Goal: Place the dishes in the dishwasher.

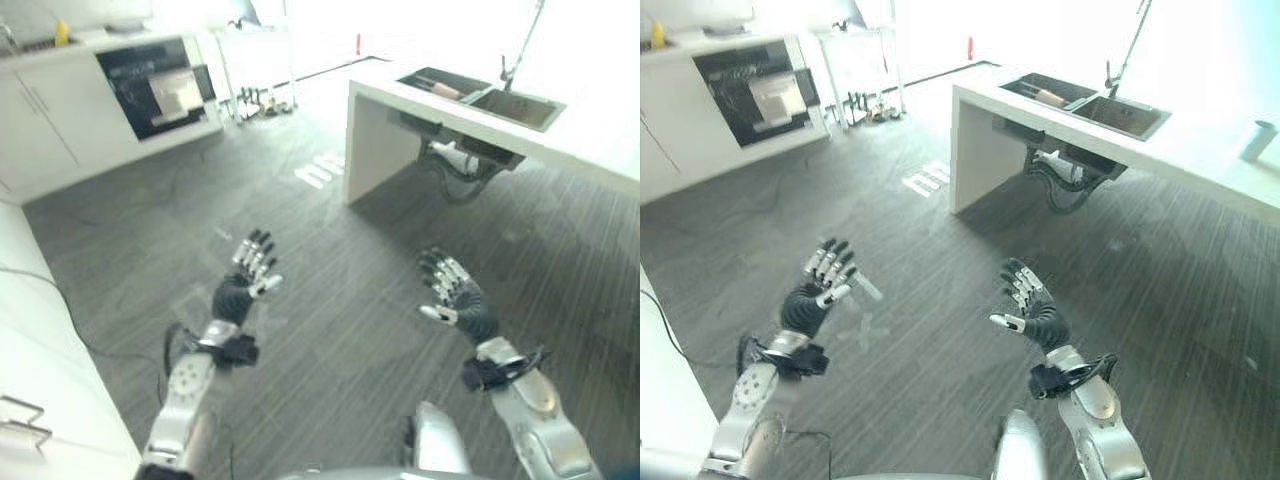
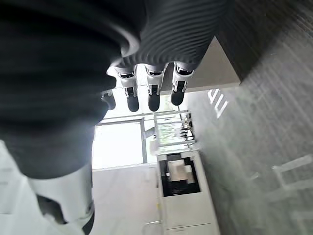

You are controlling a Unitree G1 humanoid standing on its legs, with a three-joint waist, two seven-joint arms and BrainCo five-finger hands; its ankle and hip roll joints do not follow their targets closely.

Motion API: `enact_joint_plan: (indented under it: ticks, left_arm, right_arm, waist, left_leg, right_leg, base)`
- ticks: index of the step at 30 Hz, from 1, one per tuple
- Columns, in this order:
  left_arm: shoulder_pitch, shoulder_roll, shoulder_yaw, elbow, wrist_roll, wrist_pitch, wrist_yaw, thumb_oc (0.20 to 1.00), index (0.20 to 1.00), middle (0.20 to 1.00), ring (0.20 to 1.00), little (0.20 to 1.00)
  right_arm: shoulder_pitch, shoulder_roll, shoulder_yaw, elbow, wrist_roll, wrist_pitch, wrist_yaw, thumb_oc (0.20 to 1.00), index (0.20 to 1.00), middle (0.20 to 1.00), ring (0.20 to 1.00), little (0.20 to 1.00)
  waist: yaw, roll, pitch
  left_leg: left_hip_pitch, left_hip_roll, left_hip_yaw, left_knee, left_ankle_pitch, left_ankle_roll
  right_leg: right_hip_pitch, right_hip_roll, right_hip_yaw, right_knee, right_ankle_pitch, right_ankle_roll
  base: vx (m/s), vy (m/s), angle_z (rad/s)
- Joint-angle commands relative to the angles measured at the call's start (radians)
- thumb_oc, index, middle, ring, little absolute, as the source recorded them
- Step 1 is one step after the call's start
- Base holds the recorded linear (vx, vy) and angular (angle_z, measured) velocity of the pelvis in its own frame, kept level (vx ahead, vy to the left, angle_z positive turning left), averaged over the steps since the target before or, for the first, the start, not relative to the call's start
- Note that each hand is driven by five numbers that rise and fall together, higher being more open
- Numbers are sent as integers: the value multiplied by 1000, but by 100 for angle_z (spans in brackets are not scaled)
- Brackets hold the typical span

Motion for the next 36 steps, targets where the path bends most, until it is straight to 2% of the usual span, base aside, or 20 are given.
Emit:
enact_joint_plan:
  ticks: [1, 2, 4, 7, 8, 10, 13, 15, 16, 17, 18, 19, 20, 21, 22, 26, 28, 30, 32, 36]
  left_arm:
    - [-77, 31, -21, -51, 16, -41, -16, 1000, 1000, 1000, 1000, 1000]
    - [-83, 35, -41, -56, 23, -38, -12, 1000, 1000, 1000, 1000, 1000]
    - [-79, 30, -52, -63, 30, -36, -9, 1000, 1000, 1000, 1000, 1000]
    - [-65, 30, -57, -61, 28, -46, 1, 1000, 1000, 1000, 1000, 1000]
    - [-58, 24, -46, -68, 13, -37, -8, 1000, 1000, 1000, 1000, 1000]
    - [-28, 15, -33, -91, 18, -21, -16, 1000, 1000, 1000, 1000, 1000]
    - [3, 18, -13, -94, 3, -29, -30, 1000, 1000, 1000, 1000, 1000]
    - [18, 20, -5, -96, -8, -29, -34, 1000, 1000, 1000, 1000, 1000]
    - [24, 19, -2, -91, -10, -35, -40, 1000, 1000, 1000, 1000, 1000]
    - [28, 18, -2, -88, -10, -40, -43, 1000, 1000, 1000, 1000, 1000]
    - [32, 15, -13, -82, -5, -53, -35, 1000, 1000, 1000, 1000, 1000]
    - [30, 10, -24, -80, 2, -60, -25, 1000, 1000, 1000, 1000, 1000]
    - [32, 7, -32, -80, 7, -66, -19, 1000, 1000, 1000, 1000, 1000]
    - [33, -2, -41, -79, 17, -67, -21, 1000, 1000, 1000, 1000, 1000]
    - [34, -5, -45, -73, 25, -71, -23, 1000, 1000, 1000, 1000, 1000]
    - [55, 0, -37, -80, 11, -76, -21, 1000, 1000, 1000, 1000, 1000]
    - [70, -1, -35, -68, 3, -92, -16, 1000, 1000, 1000, 1000, 1000]
    - [85, -6, -36, -60, 8, -113, -18, 1000, 1000, 1000, 1000, 1000]
    - [82, -8, -35, -59, 14, -123, -27, 1000, 1000, 1000, 1000, 1000]
    - [20, 10, -35, -38, 8, -91, -11, 1000, 1000, 1000, 1000, 1000]
  right_arm:
    - [-92, 9, -75, -40, 61, -68, 7, 1000, 1000, 1000, 1000, 1000]
    - [-102, 14, -67, -54, 53, -50, -18, 1000, 1000, 1000, 1000, 1000]
    - [-105, 23, -61, -55, 39, -45, -25, 1000, 1000, 1000, 1000, 1000]
    - [-96, 18, -58, -53, 39, -50, -10, 1000, 1000, 1000, 1000, 1000]
    - [-100, 11, -61, -57, 36, -42, -9, 1000, 1000, 1000, 1000, 1000]
    - [-107, 7, -74, -69, 41, -16, 3, 1000, 1000, 1000, 1000, 1000]
    - [-90, -1, -83, -78, 43, -7, 14, 1000, 1000, 1000, 1000, 1000]
    - [-79, -12, -91, -84, 52, -3, 18, 1000, 1000, 1000, 1000, 1000]
    - [-77, -20, -99, -80, 63, -7, 29, 1000, 1000, 1000, 1000, 1000]
    - [-76, -24, -102, -78, 70, -9, 34, 1000, 1000, 1000, 1000, 1000]
    - [-76, -35, -104, -78, 76, -8, 47, 1000, 1000, 1000, 1000, 1000]
    - [-81, -43, -103, -72, 76, -12, 55, 1000, 1000, 1000, 1000, 1000]
    - [-84, -46, -100, -67, 71, -17, 60, 1000, 1000, 1000, 1000, 1000]
    - [-83, -46, -101, -61, 59, -23, 61, 1000, 1000, 1000, 1000, 1000]
    - [-90, -49, -98, -57, 61, -25, 53, 1000, 1000, 1000, 1000, 1000]
    - [-105, -53, -87, -54, 71, -18, 57, 1000, 1000, 1000, 1000, 1000]
    - [-105, -54, -79, -53, 63, -17, 71, 1000, 1000, 1000, 1000, 1000]
    - [-98, -61, -79, -59, 58, -21, 84, 1000, 1000, 1000, 1000, 1000]
    - [-96, -87, -88, -63, 79, -37, 91, 1000, 1000, 1000, 1000, 1000]
    - [-89, -84, -110, -82, 109, -21, 92, 1000, 1000, 1000, 1000, 1000]
  waist:
    - [-31, 3, 82]
    - [-57, 9, 102]
    - [-66, 11, 108]
    - [-73, -6, 81]
    - [-78, -16, 51]
    - [-102, -1, -1]
    - [-115, 18, -26]
    - [-124, 37, -42]
    - [-129, 45, -50]
    - [-132, 46, -54]
    - [-136, 46, -57]
    - [-130, 33, -49]
    - [-120, 12, -40]
    - [-96, -5, -15]
    - [-70, -17, 16]
    - [-37, -3, 44]
    - [-2, 26, 56]
    - [23, 35, 64]
    - [35, 28, 66]
    - [38, 22, 41]
  left_leg:
    - [-23, 93, -58, -61, 90, -111]
    - [34, 104, -64, -68, 55, -117]
    - [60, 112, -67, -61, 25, -115]
    - [75, 111, -64, -33, -19, -119]
    - [107, 128, -50, -12, -52, -126]
    - [186, 187, -18, -9, -80, -159]
    - [197, 221, -11, 17, -28, -184]
    - [186, 251, -13, 75, 54, -212]
    - [166, 271, -15, 158, 125, -233]
    - [159, 278, -14, 211, 160, -243]
    - [127, 289, -13, 345, 236, -269]
    - [53, 282, -21, 507, 272, -280]
    - [-25, 260, -32, 643, 287, -278]
    - [-183, 260, -66, 802, 268, -259]
    - [-324, 228, -73, 738, 220, -208]
    - [-313, 226, -28, 448, 236, -199]
    - [-331, 234, -86, 120, 318, -223]
    - [-331, 248, -145, -46, 376, -247]
    - [-342, 254, -129, -57, 343, -247]
    - [-315, 263, -83, -35, 299, -237]
  right_leg:
    - [321, -16, 55, -262, 153, 75]
    - [257, -44, 74, -373, 225, 97]
    - [243, -63, 75, -405, 250, 101]
    - [299, -77, 73, -465, 274, 112]
    - [327, -79, 67, -455, 272, 115]
    - [322, -52, 63, -411, 231, 100]
    - [325, -8, 83, -405, 205, 71]
    - [337, 39, 98, -405, 176, 36]
    - [356, 73, 105, -412, 154, 7]
    - [365, 87, 109, -415, 143, -8]
    - [392, 113, 119, -425, 119, -40]
    - [423, 127, 139, -434, 103, -68]
    - [445, 123, 160, -435, 92, -85]
    - [484, 125, 181, -436, 83, -101]
    - [514, 125, 216, -442, 81, -89]
    - [562, 145, 257, -455, 53, -70]
    - [614, 174, 307, -474, 26, -54]
    - [665, 184, 342, -477, -5, -51]
    - [708, 169, 359, -477, -47, -43]
    - [748, 120, 307, -449, -97, -12]
  base:
    - [628, -431, 68]
    - [553, -317, 50]
    - [414, -200, 21]
    - [420, -286, 1]
    - [518, -430, 23]
    - [620, -516, -41]
    - [316, -296, -48]
    - [232, -296, -35]
    - [194, -298, -41]
    - [234, -373, -43]
    - [218, -359, -41]
    - [230, -376, -46]
    - [226, -337, -75]
    - [274, -224, -85]
    - [264, -109, -82]
    - [253, 100, -70]
    - [438, 259, -85]
    - [484, 262, -62]
    - [387, 225, -81]
    - [308, 169, -25]
